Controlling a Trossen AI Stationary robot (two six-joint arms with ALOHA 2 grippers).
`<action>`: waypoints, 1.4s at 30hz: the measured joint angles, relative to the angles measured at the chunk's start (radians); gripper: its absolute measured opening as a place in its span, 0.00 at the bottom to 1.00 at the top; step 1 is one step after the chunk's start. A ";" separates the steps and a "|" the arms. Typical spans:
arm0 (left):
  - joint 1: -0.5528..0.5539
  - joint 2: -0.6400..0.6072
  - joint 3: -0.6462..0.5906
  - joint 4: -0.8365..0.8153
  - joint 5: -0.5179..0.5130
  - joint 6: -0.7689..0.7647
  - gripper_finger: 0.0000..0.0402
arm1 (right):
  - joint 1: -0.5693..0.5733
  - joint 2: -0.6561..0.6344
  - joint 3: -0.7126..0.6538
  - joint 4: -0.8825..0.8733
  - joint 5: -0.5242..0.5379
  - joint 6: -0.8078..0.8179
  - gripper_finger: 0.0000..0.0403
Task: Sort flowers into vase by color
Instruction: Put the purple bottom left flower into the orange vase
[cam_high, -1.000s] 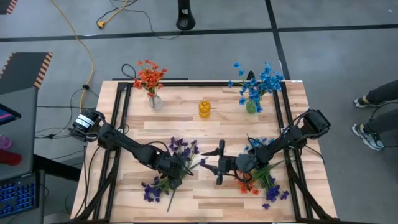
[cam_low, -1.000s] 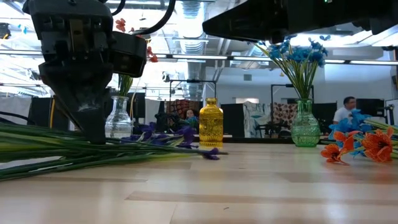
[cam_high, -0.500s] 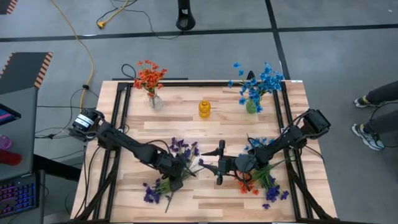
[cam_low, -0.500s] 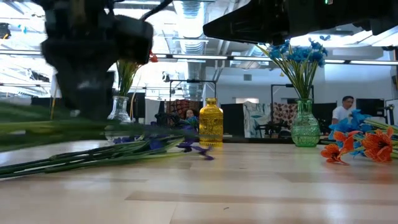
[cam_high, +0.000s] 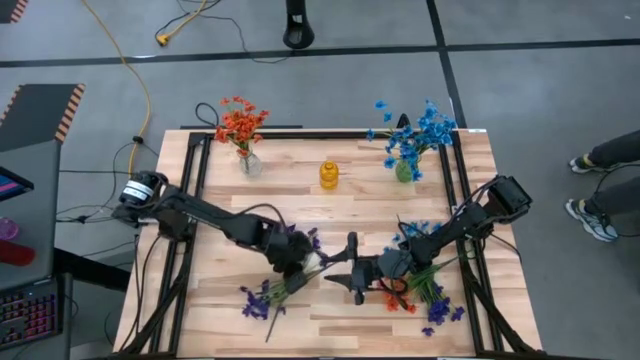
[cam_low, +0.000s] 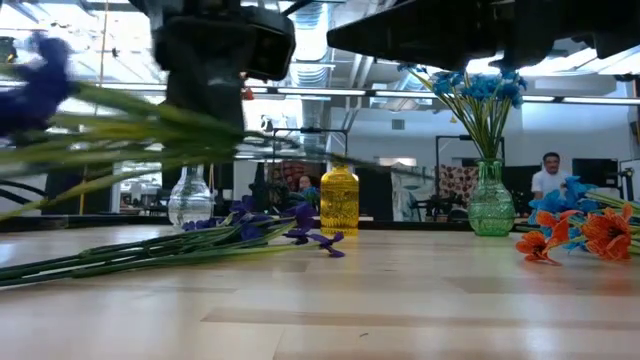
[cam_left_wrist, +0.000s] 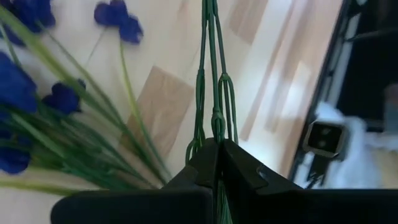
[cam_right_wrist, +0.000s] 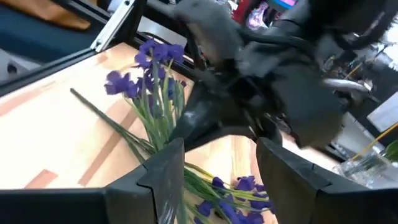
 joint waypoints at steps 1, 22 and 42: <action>0.013 0.000 0.004 0.006 0.012 -0.011 0.00 | 0.002 0.000 0.000 0.000 0.000 -0.016 0.56; 0.143 0.000 0.013 0.232 0.208 -0.250 0.00 | -0.013 0.000 0.000 -0.127 0.064 -0.230 0.53; 0.143 0.000 0.013 0.236 0.220 -0.252 0.00 | -0.015 0.000 0.001 -0.136 0.091 -0.238 0.18</action>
